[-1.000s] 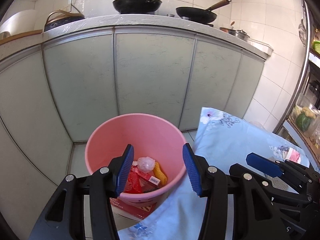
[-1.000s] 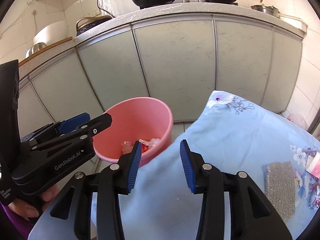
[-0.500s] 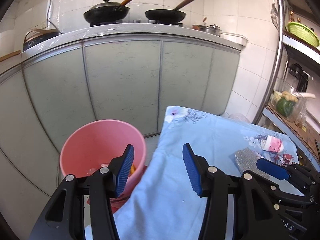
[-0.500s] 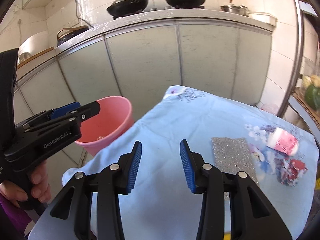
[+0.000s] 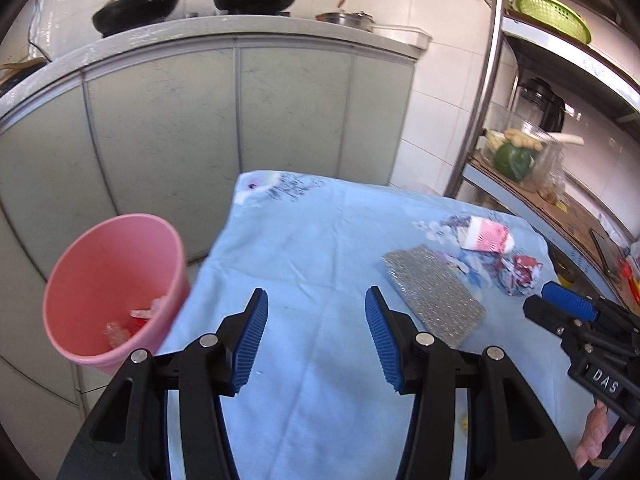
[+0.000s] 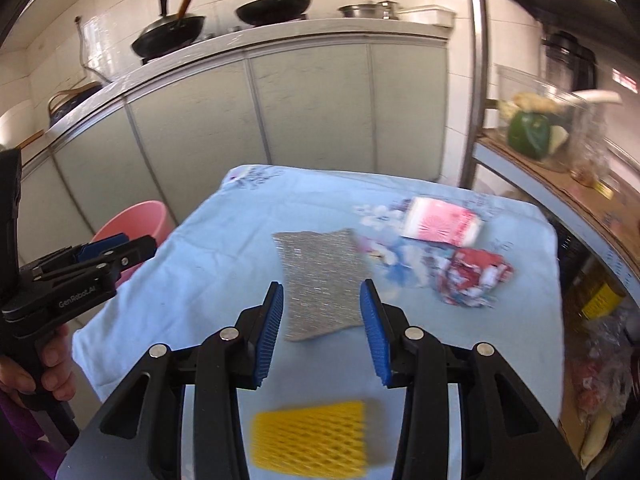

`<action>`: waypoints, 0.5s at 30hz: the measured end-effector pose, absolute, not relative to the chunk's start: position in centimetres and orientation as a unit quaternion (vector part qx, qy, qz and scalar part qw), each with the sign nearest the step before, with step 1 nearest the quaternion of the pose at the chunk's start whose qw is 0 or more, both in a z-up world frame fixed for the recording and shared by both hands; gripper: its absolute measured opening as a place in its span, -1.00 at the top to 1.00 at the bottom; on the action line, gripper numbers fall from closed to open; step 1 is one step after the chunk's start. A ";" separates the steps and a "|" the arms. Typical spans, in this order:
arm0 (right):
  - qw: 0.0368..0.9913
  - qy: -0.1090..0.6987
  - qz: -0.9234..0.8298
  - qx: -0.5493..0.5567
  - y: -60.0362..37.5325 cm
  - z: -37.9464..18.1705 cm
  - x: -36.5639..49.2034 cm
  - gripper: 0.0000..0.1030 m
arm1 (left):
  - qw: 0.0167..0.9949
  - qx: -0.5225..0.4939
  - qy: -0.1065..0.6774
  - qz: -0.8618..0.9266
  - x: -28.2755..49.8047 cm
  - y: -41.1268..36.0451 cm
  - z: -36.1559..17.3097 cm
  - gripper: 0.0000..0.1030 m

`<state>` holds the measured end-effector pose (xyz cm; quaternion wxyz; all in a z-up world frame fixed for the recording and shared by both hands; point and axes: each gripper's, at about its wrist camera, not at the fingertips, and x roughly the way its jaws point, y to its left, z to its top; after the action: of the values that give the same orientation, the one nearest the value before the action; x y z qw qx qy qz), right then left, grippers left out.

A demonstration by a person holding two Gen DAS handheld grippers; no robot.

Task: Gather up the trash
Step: 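Close the left tool on the silver mesh pad while the right grasps the red cloth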

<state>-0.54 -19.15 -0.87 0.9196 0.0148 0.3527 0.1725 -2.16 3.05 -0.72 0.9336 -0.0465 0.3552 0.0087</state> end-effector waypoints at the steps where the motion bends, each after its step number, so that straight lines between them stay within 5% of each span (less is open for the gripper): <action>1: 0.920 0.354 0.164 0.019 -19.9 -1.1 -0.5 0.21 | 0.932 -0.046 0.358 0.001 -1.9 2.5 -1.0 0.03; 15: 0.921 0.371 0.105 0.059 -25.9 -4.1 0.7 0.21 | 0.906 -0.068 0.412 -0.071 3.5 -2.3 -4.0 0.02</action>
<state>0.73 -25.86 -4.10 0.9207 0.0589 0.3712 0.1049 3.53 -2.32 -3.99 0.9058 -0.0685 0.4120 -0.0715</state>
